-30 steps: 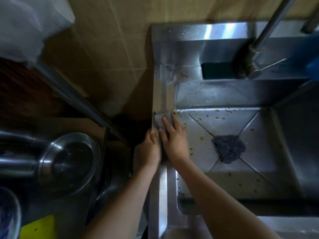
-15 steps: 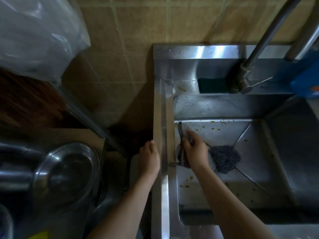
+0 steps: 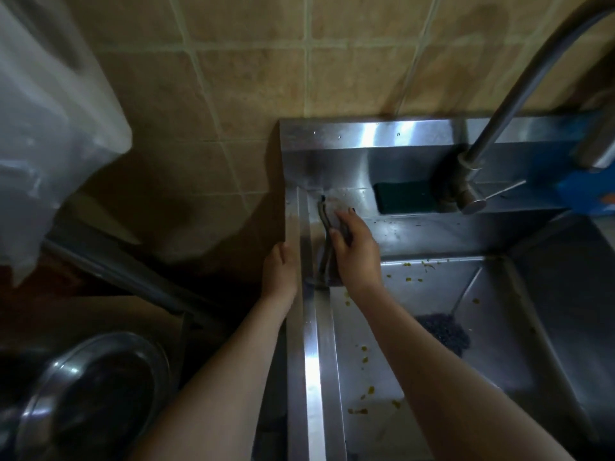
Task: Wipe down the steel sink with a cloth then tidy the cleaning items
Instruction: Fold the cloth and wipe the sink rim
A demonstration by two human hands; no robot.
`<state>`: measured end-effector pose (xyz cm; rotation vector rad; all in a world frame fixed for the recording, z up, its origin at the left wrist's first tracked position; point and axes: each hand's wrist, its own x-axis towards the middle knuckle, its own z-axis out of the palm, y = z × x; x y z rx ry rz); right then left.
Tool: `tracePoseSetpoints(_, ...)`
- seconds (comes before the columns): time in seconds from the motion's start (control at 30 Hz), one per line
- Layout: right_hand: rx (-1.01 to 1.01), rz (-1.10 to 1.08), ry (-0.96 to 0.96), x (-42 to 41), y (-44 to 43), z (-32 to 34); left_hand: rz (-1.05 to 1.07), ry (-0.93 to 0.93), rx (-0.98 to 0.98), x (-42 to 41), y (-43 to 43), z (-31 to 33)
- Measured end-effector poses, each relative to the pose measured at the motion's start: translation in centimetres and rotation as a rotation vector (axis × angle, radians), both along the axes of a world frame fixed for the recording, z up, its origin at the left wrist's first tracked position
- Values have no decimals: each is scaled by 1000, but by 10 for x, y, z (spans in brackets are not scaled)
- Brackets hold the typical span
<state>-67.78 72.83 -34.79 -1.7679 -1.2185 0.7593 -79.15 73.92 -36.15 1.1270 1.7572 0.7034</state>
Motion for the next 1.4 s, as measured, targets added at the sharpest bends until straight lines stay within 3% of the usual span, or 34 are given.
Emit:
tracePoseSetpoints(0.23,-15,346,-399,-18,41,-29,-15,26,65,5,13,-19)
tracePoseSetpoints(0.53,-26,305,-516,-22,73,-50,-5,185,52,8,16,-25)
tracePoseSetpoints(0.73,-87,236,-628,-26,93,-47,-8,181,50,8,15,-22)
tracePoseSetpoints(1.17,-19,242,-279,-28,34,-50,-20,139,20,6,16,-23)
tracePoseSetpoints(1.4,60,223,-407,-31,71,-56,10,126,37,8,15,-20)
